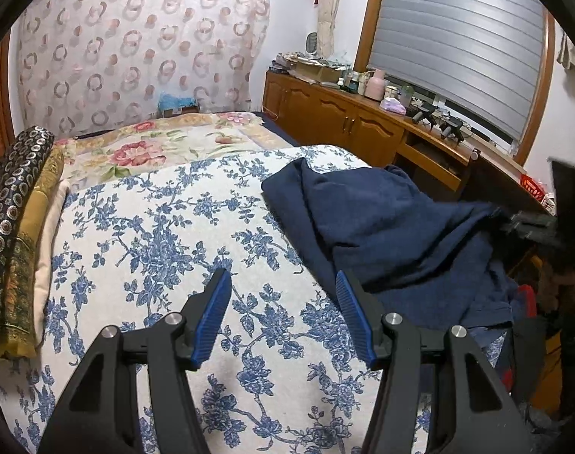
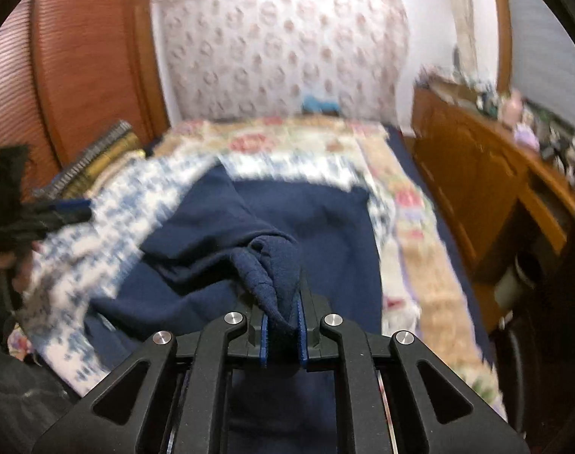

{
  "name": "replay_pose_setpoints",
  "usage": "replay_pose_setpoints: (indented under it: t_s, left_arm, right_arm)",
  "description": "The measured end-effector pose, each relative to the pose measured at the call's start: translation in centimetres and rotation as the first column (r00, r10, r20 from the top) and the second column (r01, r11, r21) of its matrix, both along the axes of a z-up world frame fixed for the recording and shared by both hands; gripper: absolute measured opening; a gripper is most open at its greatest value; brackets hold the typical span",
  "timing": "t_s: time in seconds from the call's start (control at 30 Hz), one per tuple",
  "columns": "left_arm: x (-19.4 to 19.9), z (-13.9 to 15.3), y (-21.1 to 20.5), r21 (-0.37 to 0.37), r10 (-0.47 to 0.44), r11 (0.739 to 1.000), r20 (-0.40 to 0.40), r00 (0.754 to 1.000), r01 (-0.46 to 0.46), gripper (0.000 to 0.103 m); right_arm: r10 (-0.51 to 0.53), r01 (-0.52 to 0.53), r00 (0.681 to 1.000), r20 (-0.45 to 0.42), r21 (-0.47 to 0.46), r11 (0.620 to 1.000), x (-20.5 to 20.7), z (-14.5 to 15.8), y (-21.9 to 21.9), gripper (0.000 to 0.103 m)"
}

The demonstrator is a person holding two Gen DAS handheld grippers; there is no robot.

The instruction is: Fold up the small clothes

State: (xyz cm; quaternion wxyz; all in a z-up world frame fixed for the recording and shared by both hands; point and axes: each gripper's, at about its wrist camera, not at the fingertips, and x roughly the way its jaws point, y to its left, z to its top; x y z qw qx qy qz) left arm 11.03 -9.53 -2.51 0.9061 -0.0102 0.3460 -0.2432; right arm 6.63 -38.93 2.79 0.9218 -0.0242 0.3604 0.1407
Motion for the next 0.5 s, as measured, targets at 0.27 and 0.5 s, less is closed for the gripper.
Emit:
replay_pose_setpoints:
  t_s: [0.27,0.5]
  left_arm:
    - [-0.8,0.7,-0.1,0.007,0.010,1.000,0.031,0.999,-0.010,0.057]
    - [-1.1,0.7,-0.2,0.005,0.018,1.000,0.039,0.999,-0.018,0.057]
  right_arm:
    - [-0.067,0.065,0.997,-0.049,-0.046,0.997,0.0,-1.6,-1.3,0.048]
    - [-0.058,0.059,0.998,0.013,-0.057,0.997,0.3,1.1,-1.2,0.068]
